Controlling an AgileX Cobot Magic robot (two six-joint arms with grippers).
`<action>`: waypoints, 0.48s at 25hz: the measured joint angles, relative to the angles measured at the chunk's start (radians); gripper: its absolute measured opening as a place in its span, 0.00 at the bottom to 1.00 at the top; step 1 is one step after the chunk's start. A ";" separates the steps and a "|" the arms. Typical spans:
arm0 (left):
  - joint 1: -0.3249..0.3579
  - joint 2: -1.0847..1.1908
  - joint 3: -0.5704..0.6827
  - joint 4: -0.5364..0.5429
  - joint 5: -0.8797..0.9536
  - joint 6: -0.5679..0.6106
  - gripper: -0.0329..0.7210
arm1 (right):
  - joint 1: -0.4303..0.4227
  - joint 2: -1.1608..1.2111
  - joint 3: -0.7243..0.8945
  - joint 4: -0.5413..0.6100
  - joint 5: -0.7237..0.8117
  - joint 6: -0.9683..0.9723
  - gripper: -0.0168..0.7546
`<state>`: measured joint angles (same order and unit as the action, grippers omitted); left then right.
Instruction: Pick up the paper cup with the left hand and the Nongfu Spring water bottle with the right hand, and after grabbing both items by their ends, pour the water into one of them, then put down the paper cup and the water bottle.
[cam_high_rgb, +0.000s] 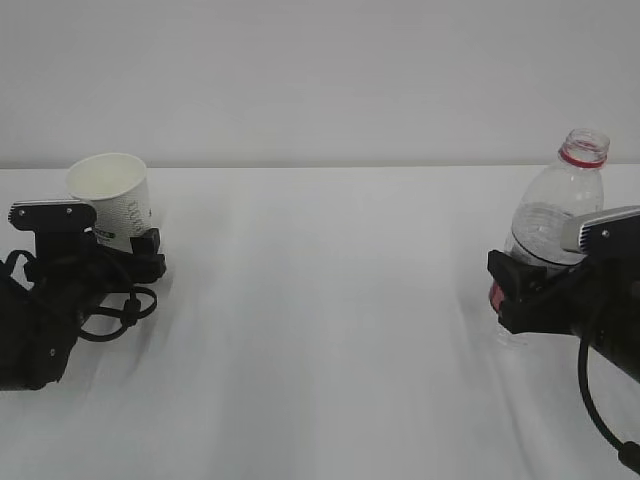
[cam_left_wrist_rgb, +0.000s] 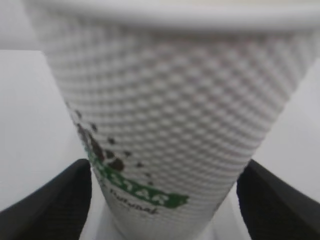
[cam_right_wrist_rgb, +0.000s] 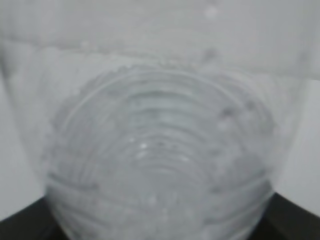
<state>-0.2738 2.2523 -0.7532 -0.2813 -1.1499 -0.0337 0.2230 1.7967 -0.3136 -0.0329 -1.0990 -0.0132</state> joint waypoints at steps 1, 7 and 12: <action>0.000 0.000 -0.005 0.000 0.000 0.000 0.94 | 0.000 0.000 0.000 0.000 0.000 0.000 0.66; 0.000 0.008 -0.026 0.002 -0.002 0.000 0.95 | 0.000 0.000 0.000 0.000 0.001 0.000 0.66; 0.000 0.036 -0.046 0.002 -0.002 0.000 0.96 | 0.000 0.000 0.000 0.000 0.001 0.000 0.66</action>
<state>-0.2738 2.2879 -0.7994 -0.2793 -1.1518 -0.0337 0.2230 1.7967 -0.3136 -0.0329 -1.0981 -0.0132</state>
